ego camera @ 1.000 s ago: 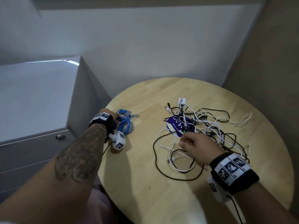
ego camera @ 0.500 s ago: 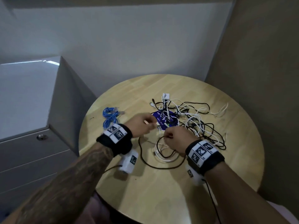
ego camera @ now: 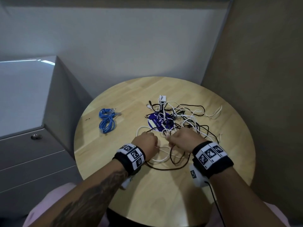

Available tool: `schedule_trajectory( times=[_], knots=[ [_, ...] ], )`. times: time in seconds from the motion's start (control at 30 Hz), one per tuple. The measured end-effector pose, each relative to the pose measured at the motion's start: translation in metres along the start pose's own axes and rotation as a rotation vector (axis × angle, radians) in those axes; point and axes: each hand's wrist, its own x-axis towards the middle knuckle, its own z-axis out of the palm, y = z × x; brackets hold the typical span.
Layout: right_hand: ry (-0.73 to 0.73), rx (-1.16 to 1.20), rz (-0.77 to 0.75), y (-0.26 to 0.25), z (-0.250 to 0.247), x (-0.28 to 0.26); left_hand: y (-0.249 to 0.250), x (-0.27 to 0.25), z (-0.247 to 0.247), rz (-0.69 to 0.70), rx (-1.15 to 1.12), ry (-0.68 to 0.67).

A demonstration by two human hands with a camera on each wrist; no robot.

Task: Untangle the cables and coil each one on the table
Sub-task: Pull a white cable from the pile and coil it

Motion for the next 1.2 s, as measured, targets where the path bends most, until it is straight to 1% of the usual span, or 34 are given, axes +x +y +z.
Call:
schedule_trajectory(
  times=[0.07,0.13,0.17,0.27,0.37,0.4,0.47,0.5,0.53,0.57,0.67,0.73,0.8,0.9,0.93,0.97,1.0,1.1,1.17,1.2],
  knots=[
    [-0.053,-0.109,0.064,0.004,0.007,0.004,0.0,-0.001,-0.002,-0.047,-0.058,0.042],
    [-0.11,-0.18,0.1,0.006,0.011,0.006,-0.002,-0.003,-0.011,-0.131,-0.239,0.134],
    [-0.116,-0.2,0.101,0.006,0.012,0.008,-0.004,-0.003,-0.017,-0.168,-0.329,0.174],
    [-0.119,-0.192,0.097,0.007,0.014,0.011,-0.009,-0.006,-0.037,-0.171,-0.591,0.303],
    [-0.102,-0.196,0.068,0.01,0.014,0.015,-0.013,-0.013,-0.065,-0.157,-0.967,0.526],
    [-0.087,-0.187,0.067,0.011,0.012,0.017,-0.016,-0.015,-0.073,-0.17,-1.083,0.574],
    [-0.06,-0.136,0.061,0.011,0.005,0.015,-0.02,-0.022,-0.089,-0.222,-1.306,0.613],
    [-0.039,-0.069,0.044,0.011,0.001,0.013,-0.024,-0.024,-0.092,-0.238,-1.384,0.622],
    [0.001,0.018,0.009,0.008,-0.004,0.01,-0.027,-0.025,-0.092,-0.253,-1.408,0.628],
    [0.068,0.117,-0.049,0.004,-0.011,0.005,-0.03,-0.026,-0.091,-0.264,-1.384,0.634],
    [0.357,0.462,-0.229,-0.012,-0.034,-0.009,-0.034,-0.029,-0.087,-0.251,-1.186,0.594],
    [0.499,0.671,-0.304,-0.021,-0.046,-0.014,-0.035,-0.03,-0.084,-0.241,-1.116,0.541],
    [0.601,0.748,-0.348,-0.026,-0.054,-0.018,-0.04,-0.027,-0.082,-0.244,-1.1,0.546],
    [0.723,0.681,-0.352,-0.026,-0.061,-0.017,-0.045,-0.026,-0.086,-0.265,-1.151,0.612],
    [0.742,0.662,-0.342,-0.023,-0.063,-0.015,-0.046,-0.027,-0.088,-0.271,-1.2,0.621],
    [0.73,0.669,-0.326,-0.021,-0.065,-0.013,-0.045,-0.028,-0.091,-0.268,-1.238,0.618],
    [0.689,0.713,-0.306,-0.018,-0.065,-0.011,-0.045,-0.029,-0.093,-0.262,-1.247,0.612],
    [0.524,0.955,-0.292,-0.014,-0.064,-0.008,-0.048,-0.027,-0.09,-0.241,-1.195,0.584],
    [0.504,0.988,-0.29,-0.013,-0.065,-0.007,-0.048,-0.027,-0.089,-0.241,-1.218,0.561],
    [0.525,1.009,-0.28,-0.012,-0.067,-0.008,-0.049,-0.027,-0.09,-0.242,-1.242,0.56]
  ],
)
